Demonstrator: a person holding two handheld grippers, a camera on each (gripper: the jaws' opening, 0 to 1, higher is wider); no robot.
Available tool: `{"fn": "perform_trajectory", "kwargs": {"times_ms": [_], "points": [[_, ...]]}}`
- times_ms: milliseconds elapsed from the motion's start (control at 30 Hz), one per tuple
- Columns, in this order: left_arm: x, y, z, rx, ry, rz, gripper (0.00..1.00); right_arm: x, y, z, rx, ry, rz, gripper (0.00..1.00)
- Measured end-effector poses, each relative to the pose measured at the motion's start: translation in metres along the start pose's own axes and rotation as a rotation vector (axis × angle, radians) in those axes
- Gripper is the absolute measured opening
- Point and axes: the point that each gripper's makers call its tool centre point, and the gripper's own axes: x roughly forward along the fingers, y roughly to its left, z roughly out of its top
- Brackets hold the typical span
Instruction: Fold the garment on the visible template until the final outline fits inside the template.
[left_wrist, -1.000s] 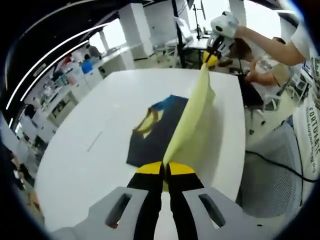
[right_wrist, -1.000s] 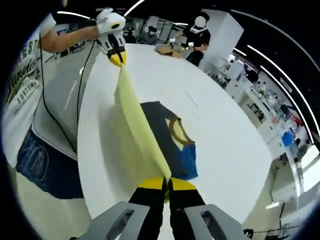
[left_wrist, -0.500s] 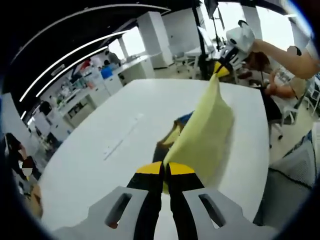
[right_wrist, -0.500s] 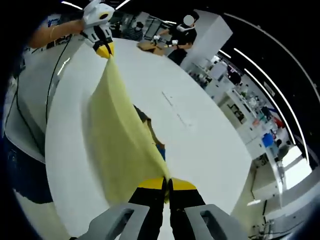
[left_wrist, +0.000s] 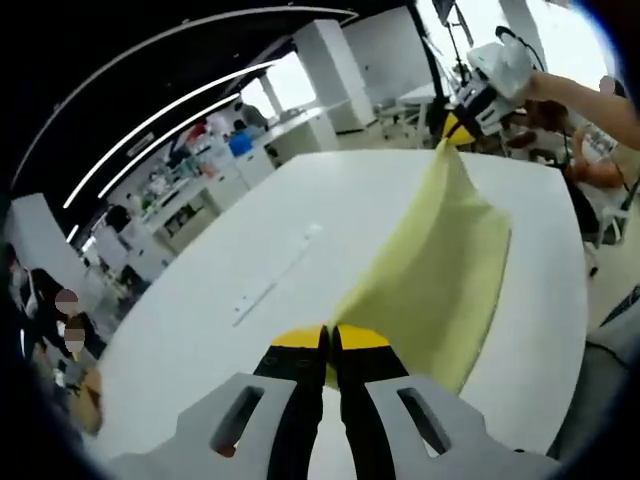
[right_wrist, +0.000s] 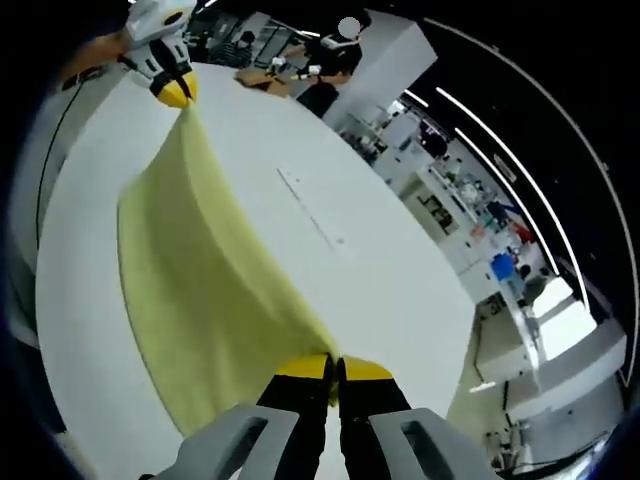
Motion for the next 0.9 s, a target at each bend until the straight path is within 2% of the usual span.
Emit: {"fn": "perform_trajectory", "kwargs": {"times_ms": [33, 100, 200, 333, 467, 567, 733, 833, 900], "points": [[0.005, 0.001, -0.002, 0.0, 0.003, -0.003, 0.01, 0.007, 0.001, -0.002, 0.009, 0.007, 0.002, 0.0], [0.016, 0.004, -0.008, -0.033, -0.001, 0.01, 0.01, 0.019, 0.003, -0.008, 0.094, 0.019, 0.008, 0.0], [0.034, 0.002, -0.022, -0.061, 0.016, -0.005, 0.01, 0.034, 0.001, -0.016, 0.135, 0.046, 0.001, 0.0], [0.056, 0.002, -0.038, -0.036, 0.053, -0.01, 0.01, 0.061, 0.006, -0.023, 0.17, 0.066, 0.01, 0.0], [0.073, 0.003, -0.048, -0.035, 0.07, -0.024, 0.01, 0.085, 0.013, -0.034, 0.154, 0.109, 0.028, 0.0], [0.089, 0.006, -0.058, -0.011, 0.093, -0.029, 0.01, 0.097, 0.018, -0.04, 0.205, 0.127, 0.06, 0.0], [0.111, 0.011, -0.071, -0.014, 0.118, -0.044, 0.01, 0.118, 0.021, -0.049, 0.23, 0.139, 0.089, 0.0], [0.122, 0.012, -0.078, -0.048, 0.131, -0.056, 0.01, 0.126, 0.025, -0.054, 0.258, 0.147, 0.126, 0.0], [0.128, 0.012, -0.086, -0.109, 0.15, -0.065, 0.01, 0.131, 0.027, -0.057, 0.281, 0.147, 0.15, 0.0]]}}
